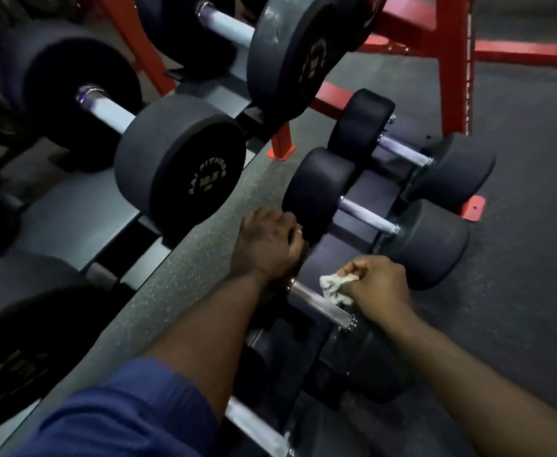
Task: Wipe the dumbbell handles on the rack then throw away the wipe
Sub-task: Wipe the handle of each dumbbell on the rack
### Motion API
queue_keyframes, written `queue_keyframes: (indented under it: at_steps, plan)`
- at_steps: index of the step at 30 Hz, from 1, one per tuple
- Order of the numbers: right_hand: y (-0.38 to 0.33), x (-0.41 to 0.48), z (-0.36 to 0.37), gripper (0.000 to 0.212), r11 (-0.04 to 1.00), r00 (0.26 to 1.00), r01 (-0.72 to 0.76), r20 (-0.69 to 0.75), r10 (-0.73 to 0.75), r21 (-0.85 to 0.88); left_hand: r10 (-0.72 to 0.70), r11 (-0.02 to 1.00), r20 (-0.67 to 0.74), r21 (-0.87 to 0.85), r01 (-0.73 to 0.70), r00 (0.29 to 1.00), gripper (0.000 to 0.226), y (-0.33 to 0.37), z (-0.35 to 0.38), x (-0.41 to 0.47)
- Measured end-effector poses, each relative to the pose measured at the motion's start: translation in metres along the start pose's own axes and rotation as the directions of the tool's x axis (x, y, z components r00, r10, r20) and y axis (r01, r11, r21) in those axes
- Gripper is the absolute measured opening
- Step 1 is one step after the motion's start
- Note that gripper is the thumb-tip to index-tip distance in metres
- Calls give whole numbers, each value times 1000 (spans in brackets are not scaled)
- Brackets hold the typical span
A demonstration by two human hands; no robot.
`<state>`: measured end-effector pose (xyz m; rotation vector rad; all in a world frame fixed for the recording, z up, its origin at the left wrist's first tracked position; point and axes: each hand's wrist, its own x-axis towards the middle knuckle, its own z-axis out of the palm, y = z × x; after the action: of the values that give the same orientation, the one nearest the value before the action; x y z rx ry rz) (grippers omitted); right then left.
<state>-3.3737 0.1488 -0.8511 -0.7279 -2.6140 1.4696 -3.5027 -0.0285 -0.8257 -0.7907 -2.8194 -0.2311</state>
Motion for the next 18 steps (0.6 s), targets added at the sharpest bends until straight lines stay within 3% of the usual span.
queue_keyframes:
  at_steps: [2,6,10,13,18]
  plan:
    - [-1,25,27,9,997,996,64,-59,-67,-45,31,998,4,61,-31,1000,21,0,5,3]
    - [-10,26,78,8,989,976,125,191,-109,-75,26,998,-40,52,-24,999,19,-4,9,1]
    - [8,16,82,22,982,976,177,142,-167,-65,31,999,-30,38,-30,999,17,-1,7,0]
    - [11,8,83,24,968,960,230,187,-210,-96,23,999,-49,49,-20,999,17,-1,9,1]
    - [2,21,79,15,995,969,67,244,-49,-70,31,998,-70,62,-27,997,16,2,8,0]
